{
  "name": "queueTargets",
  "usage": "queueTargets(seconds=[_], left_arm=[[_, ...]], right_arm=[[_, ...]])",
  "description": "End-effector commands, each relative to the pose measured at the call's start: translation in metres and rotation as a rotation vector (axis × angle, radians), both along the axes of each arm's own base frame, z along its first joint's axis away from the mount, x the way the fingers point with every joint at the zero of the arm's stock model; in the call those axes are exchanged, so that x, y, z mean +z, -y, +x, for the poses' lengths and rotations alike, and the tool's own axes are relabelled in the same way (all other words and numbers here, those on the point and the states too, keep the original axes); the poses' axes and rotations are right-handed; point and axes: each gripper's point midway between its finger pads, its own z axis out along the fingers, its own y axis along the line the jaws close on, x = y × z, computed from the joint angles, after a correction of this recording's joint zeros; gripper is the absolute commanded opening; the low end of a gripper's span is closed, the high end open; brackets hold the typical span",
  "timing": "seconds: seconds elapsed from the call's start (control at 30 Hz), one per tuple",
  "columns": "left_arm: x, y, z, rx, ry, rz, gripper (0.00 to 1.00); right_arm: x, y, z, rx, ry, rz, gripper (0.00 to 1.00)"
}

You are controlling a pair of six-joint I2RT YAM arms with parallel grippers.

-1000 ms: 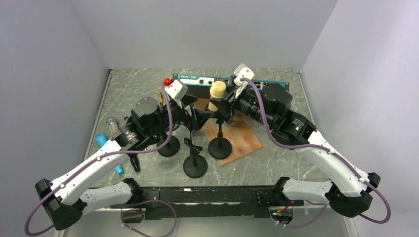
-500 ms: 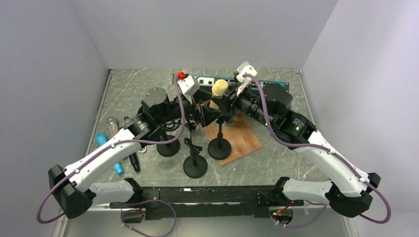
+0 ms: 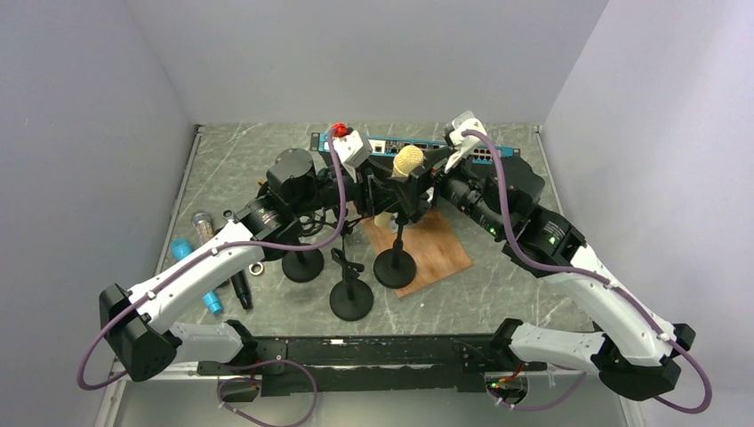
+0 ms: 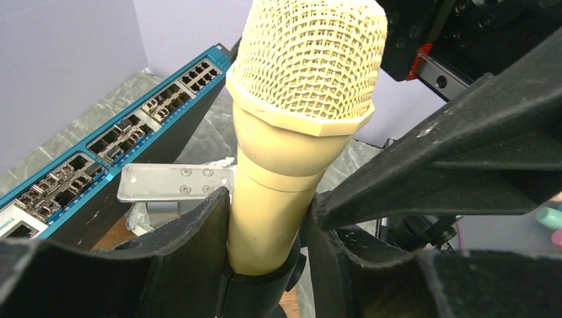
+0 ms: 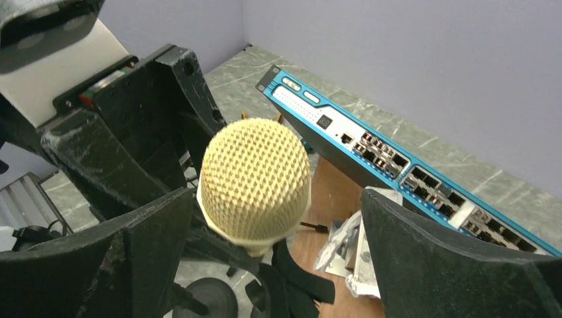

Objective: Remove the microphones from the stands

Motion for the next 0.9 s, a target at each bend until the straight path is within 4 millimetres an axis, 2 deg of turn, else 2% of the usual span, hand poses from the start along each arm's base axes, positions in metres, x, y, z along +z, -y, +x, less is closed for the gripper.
queueTargets(seconds=[0.0, 0.13, 0.23, 0.33, 0.5, 0.57, 0.67, 0.87], left_arm=[[0.036, -0.003, 0.002, 0.011, 0.067, -0.07, 0.47], [0.035, -0.003, 0.004, 0.016, 0.062, -0.069, 0.5], [0.035, -0.002, 0.004, 0.012, 0.05, -0.071, 0.66], [0.036, 0.001, 0.005, 0.003, 0.038, -0.068, 0.75], [0.038, 0.005, 0.005, -0.017, 0.028, -0.077, 0.78], [0.039, 0.007, 0.004, -0.026, 0.022, -0.079, 0.75], [0.039, 0.01, 0.003, -0.042, 0.014, -0.078, 0.68], [0.036, 0.009, -0.002, -0.111, 0.007, -0.064, 0.39]], right_arm=[[-0.013, 0.015, -0.007, -0.043, -0.047, -0.01, 1.0], [-0.017, 0.032, -0.013, -0.08, -0.041, -0.003, 1.0], [-0.02, 0.043, -0.026, -0.06, -0.017, 0.017, 1.0], [-0.04, 0.045, -0.031, -0.048, -0.032, 0.009, 1.0], [-0.089, 0.047, -0.02, -0.111, -0.083, -0.025, 1.0], [-0.101, 0.042, -0.022, -0.082, -0.088, -0.033, 1.0], [-0.106, 0.037, -0.026, -0.037, -0.059, -0.023, 1.0], [-0.102, 0.033, -0.026, 0.029, 0.014, -0.009, 0.99]])
